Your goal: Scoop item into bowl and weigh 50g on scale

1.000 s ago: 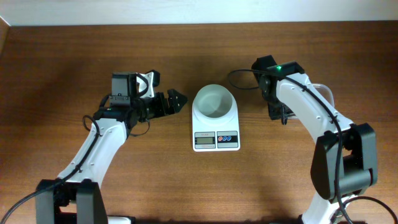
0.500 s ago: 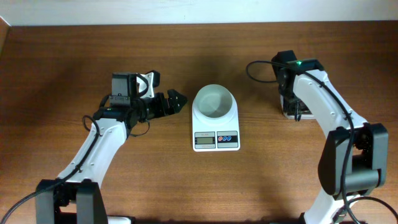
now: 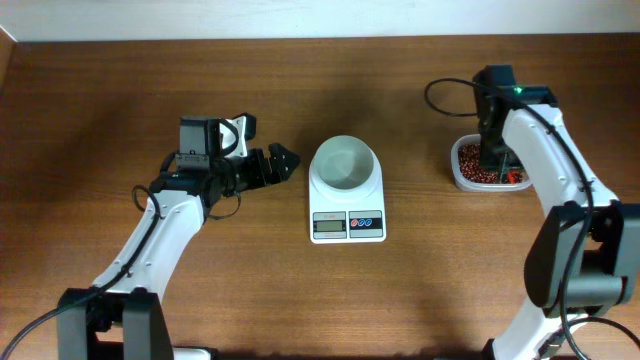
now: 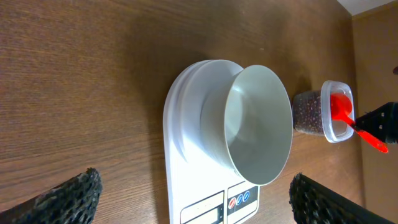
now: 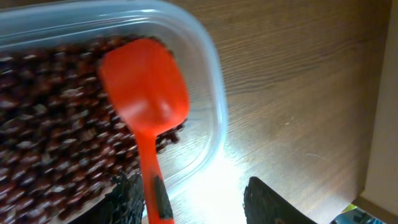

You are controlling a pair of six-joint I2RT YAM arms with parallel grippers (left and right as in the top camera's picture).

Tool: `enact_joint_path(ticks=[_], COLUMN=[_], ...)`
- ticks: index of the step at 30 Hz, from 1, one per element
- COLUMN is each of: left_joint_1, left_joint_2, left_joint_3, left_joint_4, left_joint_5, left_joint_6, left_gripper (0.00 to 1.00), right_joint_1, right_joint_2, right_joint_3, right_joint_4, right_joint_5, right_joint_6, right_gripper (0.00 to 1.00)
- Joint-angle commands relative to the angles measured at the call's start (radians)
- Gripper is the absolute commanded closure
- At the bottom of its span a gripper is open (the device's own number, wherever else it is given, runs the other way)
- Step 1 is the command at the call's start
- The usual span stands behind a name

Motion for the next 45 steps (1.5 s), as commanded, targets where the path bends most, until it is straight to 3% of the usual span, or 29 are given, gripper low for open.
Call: enact_joint_path(ticks=[1,6,8,11,17,20,22,26,30,32,35,39,45], left_joint_1=[0.001,0.001,0.001,0.001,0.001,0.001,0.001,0.001,0.001,0.001,0.001,0.001,0.001], left_joint_2=[-0.013,-0.013,-0.013,-0.013,-0.013,-0.013,-0.013,-0.013,-0.013,-0.013,-0.013,-0.013,-0.013], left_joint_3=[0.010,0.010,0.010,0.010,0.010,0.010,0.010,0.010,0.010,0.010,0.010,0.010,0.010], left_joint_4=[0.000,0.003,0.003,0.016,0.029,0.026,0.026,0.026,0.026,0.026,0.026,0.026,0.026], left_joint_5=[-0.014,-0.014,-0.014,-0.014,-0.058,-0.067,-0.067,-0.067,-0.067,-0.067,-0.067,-0.067,-0.067], left_joint_6=[0.016,0.016,0.016,0.016,0.016,0.016,0.016,0.016,0.016,0.016,0.016,0.016,0.016], left_gripper=[0.01,0.01,0.01,0.01,0.01,0.01,0.01,0.01,0.01,0.01,0.01,0.01,0.01], right_joint_1=[-0.064,-0.140,-0.159,-0.162,-0.156,-0.156,-0.156,-0.155,-0.154,-0.154,-0.154,-0.154,-0.154], right_joint_2=[0.005,0.005,-0.010,-0.085,-0.138,-0.137,-0.137,-0.136,-0.135,-0.135,-0.135,-0.135,-0.135], right_joint_3=[0.024,0.027,0.111,0.245,0.174,0.047,-0.031,-0.122,-0.157,-0.157,-0.157,-0.135,-0.078], right_joint_4=[0.011,0.067,0.001,-0.148,-0.369,-0.331,-0.273,-0.056,-0.007,-0.002,0.004,-0.002,-0.008], right_joint_5=[-0.032,-0.156,-0.343,-0.450,-0.499,-0.494,-0.455,-0.360,-0.359,-0.360,-0.368,-0.367,-0.367], right_joint_6=[-0.009,-0.083,-0.158,-0.202,-0.192,-0.192,-0.192,-0.192,-0.196,-0.196,-0.196,-0.196,-0.196], right_gripper=[0.47,0.47,0.47,0.47,0.50,0.65,0.57,0.57,0.58,0.63,0.81,0.83,0.96])
